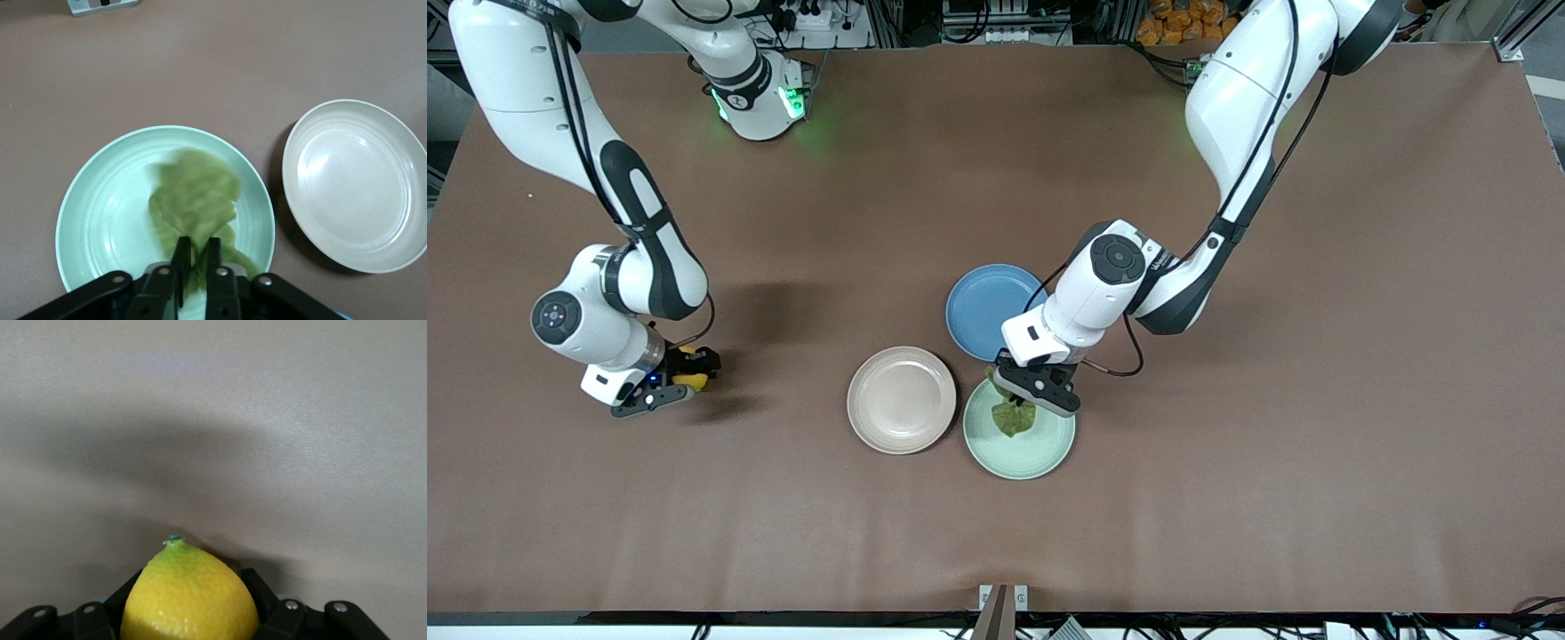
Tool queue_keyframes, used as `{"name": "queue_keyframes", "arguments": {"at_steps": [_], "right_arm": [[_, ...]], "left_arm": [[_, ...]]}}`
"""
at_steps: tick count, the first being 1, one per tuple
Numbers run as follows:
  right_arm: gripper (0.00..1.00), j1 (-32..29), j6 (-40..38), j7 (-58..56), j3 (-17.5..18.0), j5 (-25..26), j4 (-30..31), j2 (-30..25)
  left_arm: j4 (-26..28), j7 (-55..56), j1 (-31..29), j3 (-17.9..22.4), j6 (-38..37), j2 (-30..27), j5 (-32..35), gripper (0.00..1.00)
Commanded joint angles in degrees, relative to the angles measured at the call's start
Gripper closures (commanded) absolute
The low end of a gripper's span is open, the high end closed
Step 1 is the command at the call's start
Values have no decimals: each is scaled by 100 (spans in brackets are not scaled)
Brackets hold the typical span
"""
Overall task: Place lemon and lettuce in plates
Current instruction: 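Lower the lettuce onto the green plate and open the left gripper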
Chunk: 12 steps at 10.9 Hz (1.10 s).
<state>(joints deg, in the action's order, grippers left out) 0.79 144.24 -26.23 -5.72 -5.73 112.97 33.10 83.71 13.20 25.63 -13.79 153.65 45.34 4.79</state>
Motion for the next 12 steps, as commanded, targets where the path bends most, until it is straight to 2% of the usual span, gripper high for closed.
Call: {"name": "queue_keyframes", "arguments": {"at_steps": [1,2,4,7,12], "right_arm": [[45,-35,-651,-5,53,-156,-407,21],[50,-35,-660,3,53,-165,-416,21],[50,0,-982,143,53,-218,-705,21],[50,254,-1854,906,53,-218,-1364,21],[50,1158,-1873,2628,62,-244,-1769,99]], "left_arm": [[-127,-2,13,105,113,19,31,0],[-118,7,-31,105,113,-8,31,0],[74,7,-163,105,86,-270,40,0],[1031,-37,-672,43,-202,-1288,40,0],[1051,-107,-1200,34,-2564,-2326,5,0]]}}
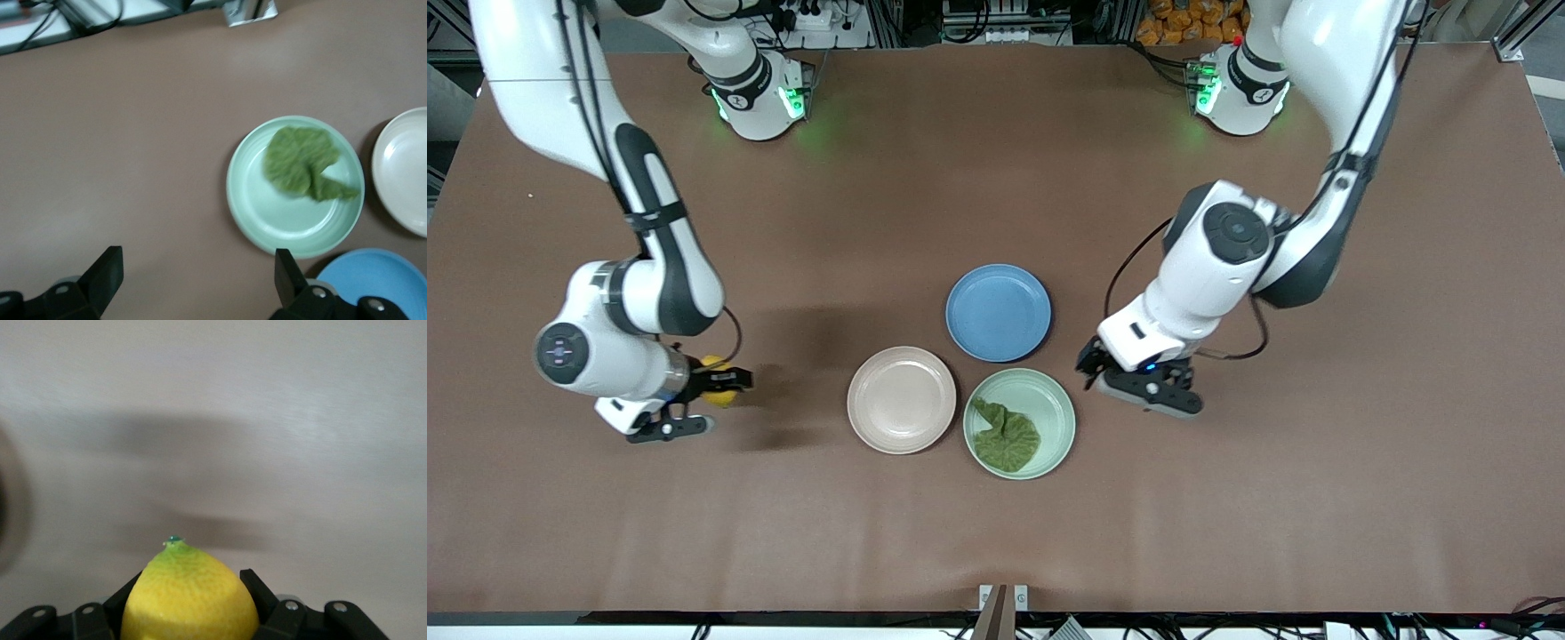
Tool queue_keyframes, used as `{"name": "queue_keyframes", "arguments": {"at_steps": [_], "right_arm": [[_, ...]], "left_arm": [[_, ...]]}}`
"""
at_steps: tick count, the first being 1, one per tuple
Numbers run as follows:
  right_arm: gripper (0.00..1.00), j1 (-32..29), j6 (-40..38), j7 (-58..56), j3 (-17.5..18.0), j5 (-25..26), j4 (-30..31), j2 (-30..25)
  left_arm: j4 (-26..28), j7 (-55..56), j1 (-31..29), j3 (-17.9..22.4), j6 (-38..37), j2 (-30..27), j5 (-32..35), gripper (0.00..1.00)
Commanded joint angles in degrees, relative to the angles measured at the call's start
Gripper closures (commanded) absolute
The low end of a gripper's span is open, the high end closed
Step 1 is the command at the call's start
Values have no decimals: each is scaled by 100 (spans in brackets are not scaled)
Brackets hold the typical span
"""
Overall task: Place lemon and lettuce in plates
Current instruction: 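Carry the lemon over the beige plate while the left gripper withdraws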
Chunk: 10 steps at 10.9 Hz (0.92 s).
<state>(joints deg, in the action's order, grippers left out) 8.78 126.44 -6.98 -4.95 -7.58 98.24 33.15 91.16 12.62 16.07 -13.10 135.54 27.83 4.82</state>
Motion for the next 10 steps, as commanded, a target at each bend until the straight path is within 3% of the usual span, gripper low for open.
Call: {"name": "queue_keyframes", "arguments": {"at_steps": [1,6,10], "right_arm": [[50,544,-84,977,-14,-60,-401,156],[50,1274,143,2364,-14,-51,-937,604],[50,1766,407,3323,-14,-42,-1281,964]], "left_arm": [[306,-49,-375,-35,-1209,-777,-24,0],[288,-171,-1140,-17,-2977,-1674,-24,0],[244,-515,-1606,9,-3560,-2044,-25,0]]}}
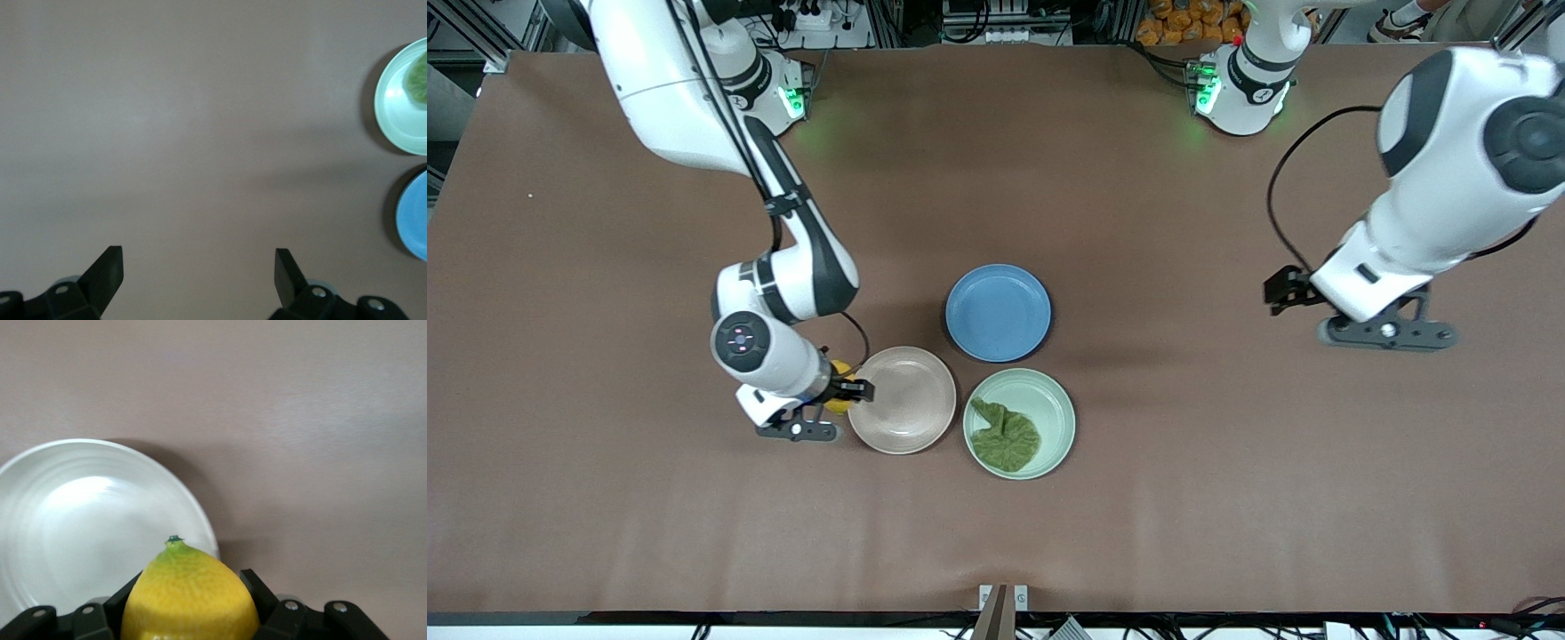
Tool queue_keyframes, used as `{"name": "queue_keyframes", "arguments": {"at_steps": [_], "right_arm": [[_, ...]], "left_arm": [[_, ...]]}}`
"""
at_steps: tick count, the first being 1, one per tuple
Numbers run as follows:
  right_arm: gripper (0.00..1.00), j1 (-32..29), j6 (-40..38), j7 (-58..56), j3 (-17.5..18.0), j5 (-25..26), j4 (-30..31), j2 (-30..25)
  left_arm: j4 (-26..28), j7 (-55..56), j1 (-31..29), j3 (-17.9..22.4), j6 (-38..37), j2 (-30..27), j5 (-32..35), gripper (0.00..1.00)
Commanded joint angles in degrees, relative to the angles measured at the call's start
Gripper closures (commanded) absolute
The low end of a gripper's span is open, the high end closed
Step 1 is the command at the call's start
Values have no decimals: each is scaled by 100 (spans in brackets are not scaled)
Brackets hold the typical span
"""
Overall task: Place lemon and lettuce in plates
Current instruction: 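Carry the lemon over the beige plate while the left gripper withdraws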
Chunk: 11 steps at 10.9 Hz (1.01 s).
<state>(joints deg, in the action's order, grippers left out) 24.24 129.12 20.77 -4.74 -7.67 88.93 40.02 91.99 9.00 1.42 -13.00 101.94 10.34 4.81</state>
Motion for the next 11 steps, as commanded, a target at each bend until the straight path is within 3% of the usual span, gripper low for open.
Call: {"name": "queue_keyframes", "arguments": {"at_steps": [1,6,10,11], "right_arm": [[50,274,227,638,-35,-41,-359,348],[48,555,580,1078,-35,-32,-359,568],[41,731,702,1375,-44,-24,-359,691],[35,749,703,1385,-44,-24,-359,700]], "left_arm": [[144,-293,-238,8,-270,-348,-7,0],[170,-566,-563,8,-561,-734,-24,0],[206,-637,-731,-1,-543,-919,-60,0],[197,-645,-731,-1,-535,-928,-60,0]]}}
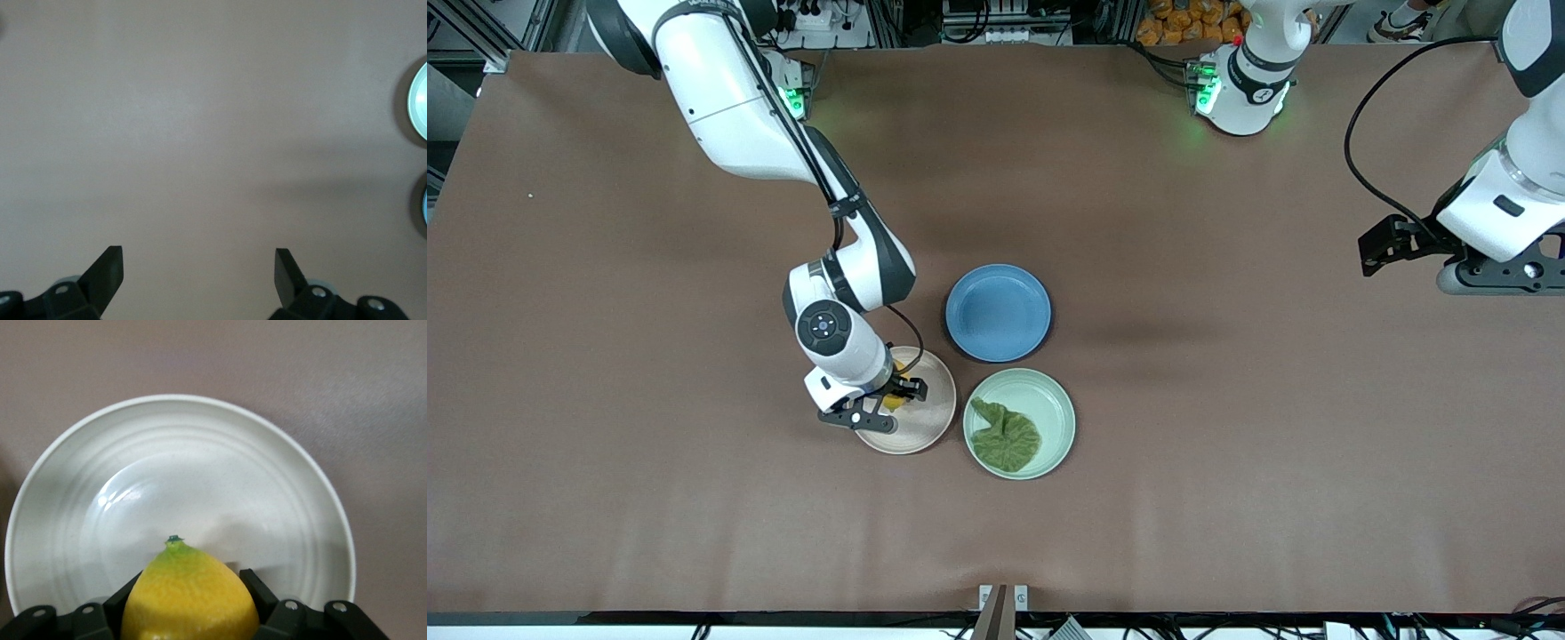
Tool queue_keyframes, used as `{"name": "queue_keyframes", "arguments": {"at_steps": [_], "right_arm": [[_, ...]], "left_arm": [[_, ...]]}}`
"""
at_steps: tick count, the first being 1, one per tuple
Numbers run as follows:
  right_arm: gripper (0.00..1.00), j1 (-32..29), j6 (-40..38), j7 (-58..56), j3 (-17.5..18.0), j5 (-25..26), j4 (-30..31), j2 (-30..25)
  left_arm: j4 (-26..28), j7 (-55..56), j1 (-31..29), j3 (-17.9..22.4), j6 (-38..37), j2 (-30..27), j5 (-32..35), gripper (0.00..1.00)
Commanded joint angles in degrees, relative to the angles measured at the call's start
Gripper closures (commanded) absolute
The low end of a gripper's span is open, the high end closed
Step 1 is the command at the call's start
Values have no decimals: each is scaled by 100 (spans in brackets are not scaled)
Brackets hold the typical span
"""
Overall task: Place lemon and lettuce in plates
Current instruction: 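Carry the lemon over the beige plate while the left gripper withdraws, then lower the lemon onto the beige plate and open the right gripper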
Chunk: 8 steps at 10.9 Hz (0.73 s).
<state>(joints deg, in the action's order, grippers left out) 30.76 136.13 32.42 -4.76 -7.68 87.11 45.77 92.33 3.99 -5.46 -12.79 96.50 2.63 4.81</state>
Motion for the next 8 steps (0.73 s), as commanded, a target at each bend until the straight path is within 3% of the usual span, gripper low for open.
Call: {"name": "queue_keyframes", "arguments": {"at_steps": [1,2,8], "right_arm": [[25,97,9,221,-43,-23,-177,134],[0,97,10,212,-43,-6,-177,160],[0,-8,-131,168,-34,-50,-458,143]], "left_arm": [[163,-144,-43,-13,18,-149,-59,0],[163,-144,-52,-4,26,-149,-59,0],[110,-144,-43,-4,18,-210,-51,0]]}}
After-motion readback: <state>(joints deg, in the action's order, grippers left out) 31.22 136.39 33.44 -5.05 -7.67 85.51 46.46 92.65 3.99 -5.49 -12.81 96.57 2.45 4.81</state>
